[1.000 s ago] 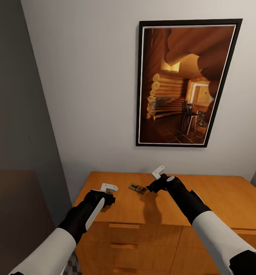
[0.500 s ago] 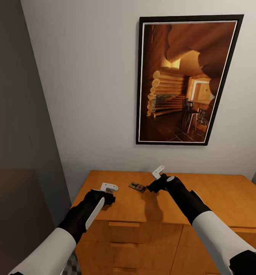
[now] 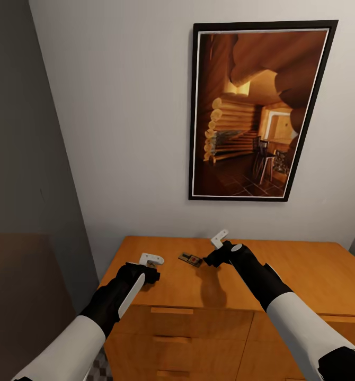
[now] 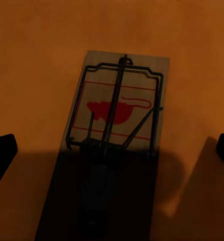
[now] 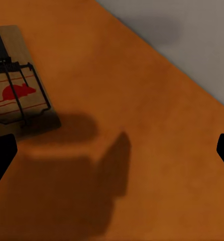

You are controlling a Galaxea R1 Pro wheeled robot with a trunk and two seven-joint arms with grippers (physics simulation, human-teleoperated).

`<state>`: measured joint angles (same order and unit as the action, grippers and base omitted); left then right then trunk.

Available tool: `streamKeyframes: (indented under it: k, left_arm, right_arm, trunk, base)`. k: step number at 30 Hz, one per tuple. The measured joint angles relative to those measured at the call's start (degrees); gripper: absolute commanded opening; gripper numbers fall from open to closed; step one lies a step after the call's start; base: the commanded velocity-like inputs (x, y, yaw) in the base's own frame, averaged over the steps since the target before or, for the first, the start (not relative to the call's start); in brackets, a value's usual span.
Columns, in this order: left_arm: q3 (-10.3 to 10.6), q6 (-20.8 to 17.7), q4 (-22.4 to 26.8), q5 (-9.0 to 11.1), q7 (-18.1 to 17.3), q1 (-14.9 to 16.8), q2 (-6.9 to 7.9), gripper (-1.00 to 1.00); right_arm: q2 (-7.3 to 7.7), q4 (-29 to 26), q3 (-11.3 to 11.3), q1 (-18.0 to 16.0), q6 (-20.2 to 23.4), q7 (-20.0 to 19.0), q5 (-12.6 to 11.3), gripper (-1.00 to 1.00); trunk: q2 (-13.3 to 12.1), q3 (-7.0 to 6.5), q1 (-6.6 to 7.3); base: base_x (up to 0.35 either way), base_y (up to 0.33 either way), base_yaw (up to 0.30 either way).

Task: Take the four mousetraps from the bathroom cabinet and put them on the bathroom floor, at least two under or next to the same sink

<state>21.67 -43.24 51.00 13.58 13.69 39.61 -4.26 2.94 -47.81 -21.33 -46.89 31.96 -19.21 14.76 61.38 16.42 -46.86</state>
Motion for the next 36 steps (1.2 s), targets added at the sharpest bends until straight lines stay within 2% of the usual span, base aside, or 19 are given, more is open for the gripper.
streamKeyframes:
  k: [2, 6, 19, 28, 29, 34, 36]
  left_arm:
    - [0.0, 0.0, 0.0, 0.0, 0.0, 0.0, 0.00, 1.00]
    - [0.0, -0.1, 0.8, -0.2, 0.1, 0.0, 0.01, 1.00]
    - [0.1, -0.3, 0.8, -0.7, 0.2, 0.0, -0.15, 1.00]
    - [0.0, -0.2, 0.9, 0.1, 0.4, 0.0, 0.00, 1.00]
    - [0.0, -0.2, 0.9, 0.2, 0.4, 0.0, 0.03, -1.00]
    - [0.0, -0.2, 0.9, 0.6, 0.1, 0.0, 0.29, -1.00]
    - [0.0, -0.4, 1.0, -0.5, 0.2, 0.0, 0.31, -1.00]
  right_arm:
    - [0.00, 0.0, 0.0, 0.0, 0.0, 0.0, 0.0, 1.00]
    - [0.00, 0.0, 0.0, 0.0, 0.0, 0.0, 0.0, 1.00]
    - [0.00, 0.0, 0.0, 0.0, 0.0, 0.0, 0.0, 1.00]
    - [0.00, 0.0, 0.0, 0.0, 0.0, 0.0, 0.0, 1.00]
    - [0.00, 0.0, 0.0, 0.0, 0.0, 0.0, 0.0, 1.00]
    - [0.00, 0.0, 0.0, 0.0, 0.0, 0.0, 0.0, 1.00]
    - [0.00, 0.0, 0.0, 0.0, 0.0, 0.0, 0.0, 1.00]
  trunk:
    - [0.0, 0.00, 0.00]
    - [1.6, 0.72, -0.87]
    - [1.6, 0.72, -0.88]
    - [1.6, 0.72, -0.88]
    - [1.6, 0.72, -0.88]
    - [1.6, 0.72, -0.88]
    - [1.6, 0.72, -0.88]
  base:
    - [0.000, 0.000, 0.000]
    - [0.000, 0.000, 0.000]
    - [0.000, 0.000, 0.000]
    - [0.000, 0.000, 0.000]
    - [0.000, 0.000, 0.000]
    - [0.000, 0.000, 0.000]
    - [0.000, 0.000, 0.000]
